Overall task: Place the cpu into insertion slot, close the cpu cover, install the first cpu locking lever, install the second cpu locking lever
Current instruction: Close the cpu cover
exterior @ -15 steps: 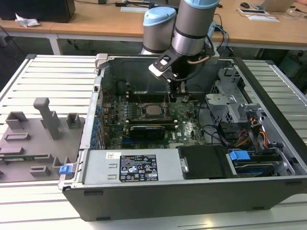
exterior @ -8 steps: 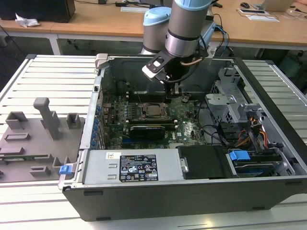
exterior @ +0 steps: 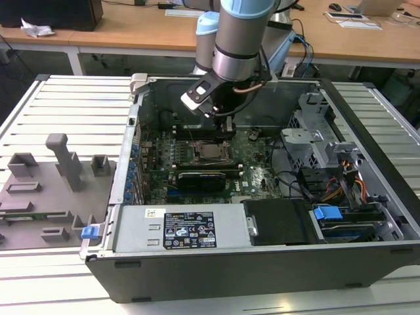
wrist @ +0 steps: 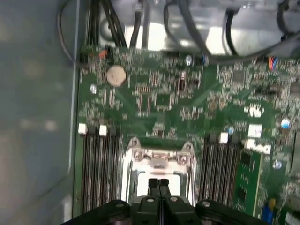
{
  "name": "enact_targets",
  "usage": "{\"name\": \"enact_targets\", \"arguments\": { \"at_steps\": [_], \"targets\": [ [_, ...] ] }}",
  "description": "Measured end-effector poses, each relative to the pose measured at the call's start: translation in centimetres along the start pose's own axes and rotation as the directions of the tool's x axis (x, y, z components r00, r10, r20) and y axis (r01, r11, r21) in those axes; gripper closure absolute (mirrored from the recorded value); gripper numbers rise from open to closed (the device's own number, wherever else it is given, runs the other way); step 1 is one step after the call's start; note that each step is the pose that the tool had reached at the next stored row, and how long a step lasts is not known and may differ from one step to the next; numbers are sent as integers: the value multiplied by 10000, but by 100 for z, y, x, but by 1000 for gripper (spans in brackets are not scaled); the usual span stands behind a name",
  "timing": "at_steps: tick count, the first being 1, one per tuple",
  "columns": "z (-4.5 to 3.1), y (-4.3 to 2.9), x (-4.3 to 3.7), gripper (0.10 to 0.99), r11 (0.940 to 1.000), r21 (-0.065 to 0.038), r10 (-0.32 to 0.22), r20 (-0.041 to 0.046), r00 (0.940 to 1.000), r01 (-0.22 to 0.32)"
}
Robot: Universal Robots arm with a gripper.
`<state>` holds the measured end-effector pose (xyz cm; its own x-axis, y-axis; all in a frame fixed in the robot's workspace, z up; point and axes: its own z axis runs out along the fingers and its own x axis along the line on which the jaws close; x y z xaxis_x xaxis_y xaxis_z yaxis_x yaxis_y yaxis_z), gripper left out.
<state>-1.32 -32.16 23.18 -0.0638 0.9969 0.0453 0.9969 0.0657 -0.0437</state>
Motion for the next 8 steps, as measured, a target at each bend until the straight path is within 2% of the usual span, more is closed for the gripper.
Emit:
{"name": "enact_targets", "arguments": {
  "at_steps": [8],
  "targets": [
    [114, -202, -1, 980, 10000, 4, -83, 3, 10000, 83]
  ]
}}
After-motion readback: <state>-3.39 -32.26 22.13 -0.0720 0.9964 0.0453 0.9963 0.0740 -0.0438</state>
